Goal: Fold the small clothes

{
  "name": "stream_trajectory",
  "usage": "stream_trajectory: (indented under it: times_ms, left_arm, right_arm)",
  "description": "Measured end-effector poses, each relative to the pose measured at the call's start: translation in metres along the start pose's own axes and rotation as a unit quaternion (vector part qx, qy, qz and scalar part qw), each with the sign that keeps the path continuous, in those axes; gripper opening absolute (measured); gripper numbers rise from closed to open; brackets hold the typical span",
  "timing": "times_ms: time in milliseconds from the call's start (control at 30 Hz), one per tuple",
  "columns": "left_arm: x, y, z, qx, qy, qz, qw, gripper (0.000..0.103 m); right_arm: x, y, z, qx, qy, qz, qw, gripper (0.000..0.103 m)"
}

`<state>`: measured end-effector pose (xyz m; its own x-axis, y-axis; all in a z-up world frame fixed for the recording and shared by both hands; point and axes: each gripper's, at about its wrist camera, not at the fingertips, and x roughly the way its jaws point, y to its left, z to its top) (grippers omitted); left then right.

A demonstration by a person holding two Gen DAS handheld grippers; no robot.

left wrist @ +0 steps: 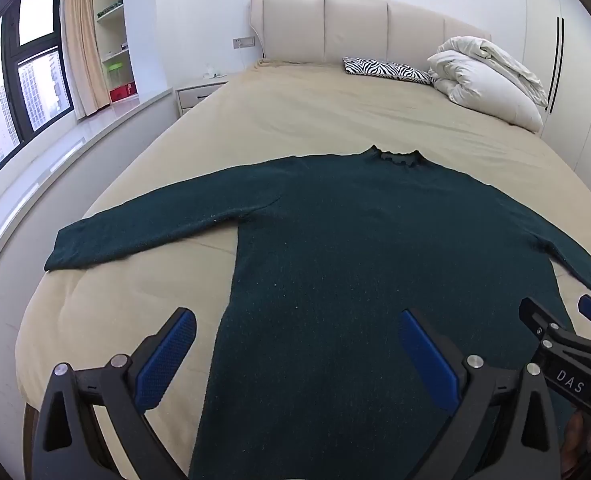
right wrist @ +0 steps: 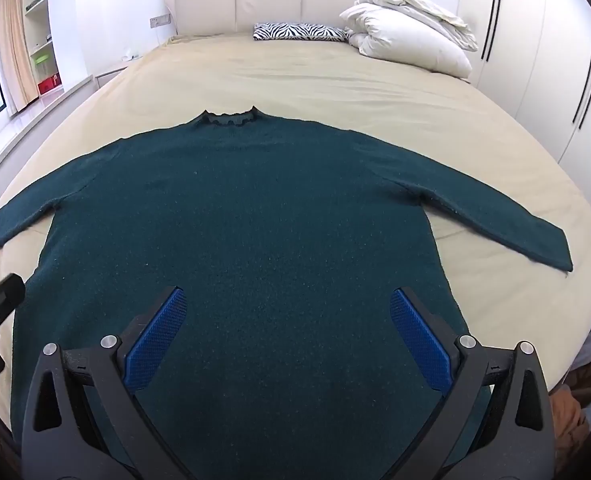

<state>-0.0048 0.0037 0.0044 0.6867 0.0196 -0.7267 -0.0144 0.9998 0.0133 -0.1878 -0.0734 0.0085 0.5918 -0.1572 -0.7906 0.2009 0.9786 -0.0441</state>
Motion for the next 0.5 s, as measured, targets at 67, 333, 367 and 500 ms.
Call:
stream_trajectory:
  times_ms: [67, 333, 367, 500]
  left_arm:
    - [0.0003, 0.0005, 0.0002, -0.001, -0.001, 0.0, 1.0, 0.103]
    - [-0.0035, 0.0, 0.0, 0.001, -0.009, 0.0, 1.0, 0.103]
    - [-0.0036, 0.0002, -0.0002, 0.001, -0.01, 0.0, 1.0, 0.103]
    - [-0.0039, 0.0002, 0.0013, -0.002, -0.014, 0.0, 0.9999, 0.103]
  right_arm:
    - [0.0006, 0.0004, 0.0006, 0.0, 0.001, 0.001, 1.0, 0.103]
    - [-0.002, -0.0003, -0.0013, 0.001, -0.005, 0.002, 1.0, 0.103]
    - [-0.0022, -0.0005, -0.0014, 0.001, -0.006, 0.002, 1.0, 0.103]
    - [-0.0036, -0.0012, -0.0023, 0.004, -0.013, 0.002, 1.0, 0.103]
